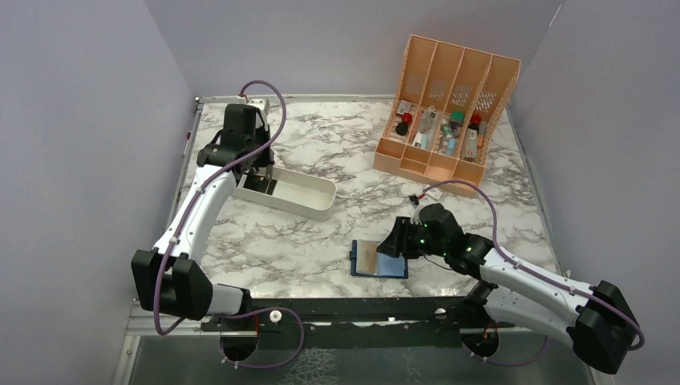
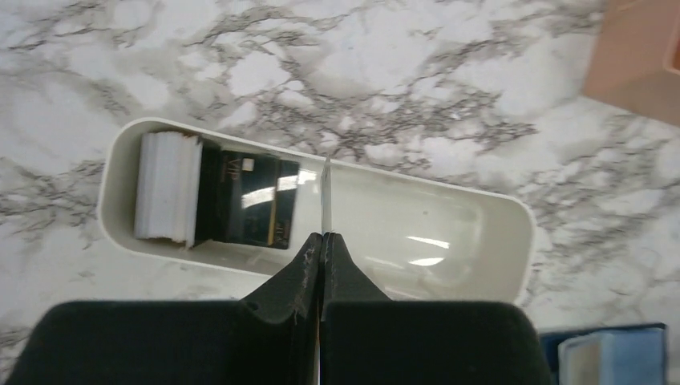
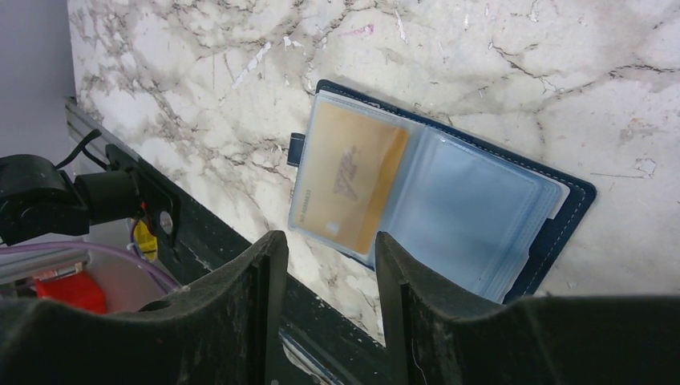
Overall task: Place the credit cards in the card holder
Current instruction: Pick up the credit card from the storage box, then insert the credit card into the card holder.
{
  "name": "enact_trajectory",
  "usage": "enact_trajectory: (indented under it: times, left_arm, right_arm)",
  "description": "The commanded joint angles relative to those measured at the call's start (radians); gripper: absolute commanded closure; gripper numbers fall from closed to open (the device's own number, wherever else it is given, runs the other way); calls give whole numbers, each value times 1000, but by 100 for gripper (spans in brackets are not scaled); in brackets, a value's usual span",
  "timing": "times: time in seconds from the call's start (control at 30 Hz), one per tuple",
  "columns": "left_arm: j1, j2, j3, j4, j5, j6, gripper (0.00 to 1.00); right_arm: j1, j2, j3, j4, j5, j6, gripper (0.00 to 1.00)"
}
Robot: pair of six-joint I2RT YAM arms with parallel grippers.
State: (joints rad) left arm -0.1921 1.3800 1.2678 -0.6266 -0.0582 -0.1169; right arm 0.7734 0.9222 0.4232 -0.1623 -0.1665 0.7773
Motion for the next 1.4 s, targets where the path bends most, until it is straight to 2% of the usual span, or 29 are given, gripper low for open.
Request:
enact_trajectory:
  times: [0.0,0.13,0.27,0.5,0.67,0.93,1.2,1.37]
  left_arm:
    - [-3,-93,6,22,284,-145,100]
    - [-3,-164,-53,99,463,-244,100]
    - [-4,-238,-178,262,628,-381,100]
    - [-47,-329,-414,490,763,-611,100]
    - [-168,-364,-493,525,677,-662,100]
    - [-358,-358,-648,703,527,-816,100]
    - [-504,-292,-794,896,386,-934,100]
    - [-628,-197,-818,1009,300,-961,100]
  right_arm:
    - [7,-27,-9,-36,17,26,50]
    - [7,-40,-18,-62,48,32,51]
    - [7,-50,-17,-91,69,37,51]
    - [7,-46,-20,-113,88,48,52]
    - [7,-29,-31,-105,91,55,53]
    - [7,8,-19,-94,103,54,58]
    - [7,81,-16,-81,143,32,63]
    - [7,127,-14,-102,189,25,65]
